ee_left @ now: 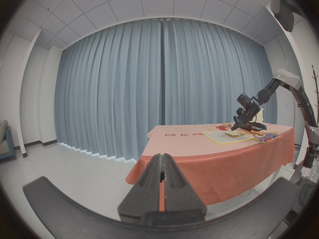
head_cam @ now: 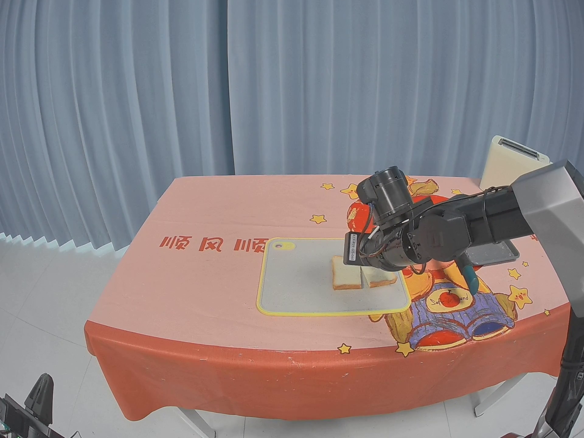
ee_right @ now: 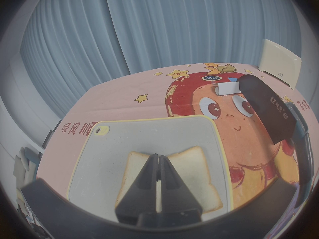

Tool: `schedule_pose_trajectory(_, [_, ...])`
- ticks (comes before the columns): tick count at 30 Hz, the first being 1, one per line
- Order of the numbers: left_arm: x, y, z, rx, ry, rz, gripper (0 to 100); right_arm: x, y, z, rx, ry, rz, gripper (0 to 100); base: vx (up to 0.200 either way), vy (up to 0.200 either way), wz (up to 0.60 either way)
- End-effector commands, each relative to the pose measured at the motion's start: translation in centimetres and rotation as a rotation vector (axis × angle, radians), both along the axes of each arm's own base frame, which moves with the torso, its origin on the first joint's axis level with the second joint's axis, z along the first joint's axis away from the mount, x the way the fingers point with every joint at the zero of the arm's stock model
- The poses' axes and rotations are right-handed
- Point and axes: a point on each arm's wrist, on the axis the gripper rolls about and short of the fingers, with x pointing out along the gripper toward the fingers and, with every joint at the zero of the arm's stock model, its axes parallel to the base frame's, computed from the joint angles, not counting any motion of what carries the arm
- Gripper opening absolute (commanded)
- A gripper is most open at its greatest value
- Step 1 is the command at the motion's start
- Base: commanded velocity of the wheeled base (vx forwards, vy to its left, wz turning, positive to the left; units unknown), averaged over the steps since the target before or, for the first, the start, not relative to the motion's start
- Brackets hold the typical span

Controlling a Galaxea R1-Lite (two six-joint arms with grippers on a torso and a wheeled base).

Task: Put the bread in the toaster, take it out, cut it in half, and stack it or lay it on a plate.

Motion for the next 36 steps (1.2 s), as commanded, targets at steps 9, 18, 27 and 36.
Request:
schedule_pose_trajectory(9, [0.08, 0.0, -0.32, 0.0, 0.01, 0.001, 0, 0.54, -0.31, -0.88, -0.02, 0.013, -0.007, 0, 0.0, 0.0, 0.0])
schedule_pose_trajectory(18, [0.08, 0.0, -0.33, 0.0, 0.012, 0.001, 0, 0.44, -0.24, -1.03, -0.027, 0.016, -0.008, 0, 0.0, 0.0, 0.0])
schedule_pose_trajectory(27, [0.09, 0.0, -0.38, 0.0, 0.013, 0.001, 0, 0.39, -0.03, -1.3, -0.031, 0.021, -0.004, 0, 0.0, 0.0, 0.0])
schedule_pose_trajectory(36, [0.08, 0.0, -0.33, 0.0, 0.012, 0.001, 0, 0.24, 0.26, -1.25, -0.029, 0.018, 0.002, 0, 0.0, 0.0, 0.0])
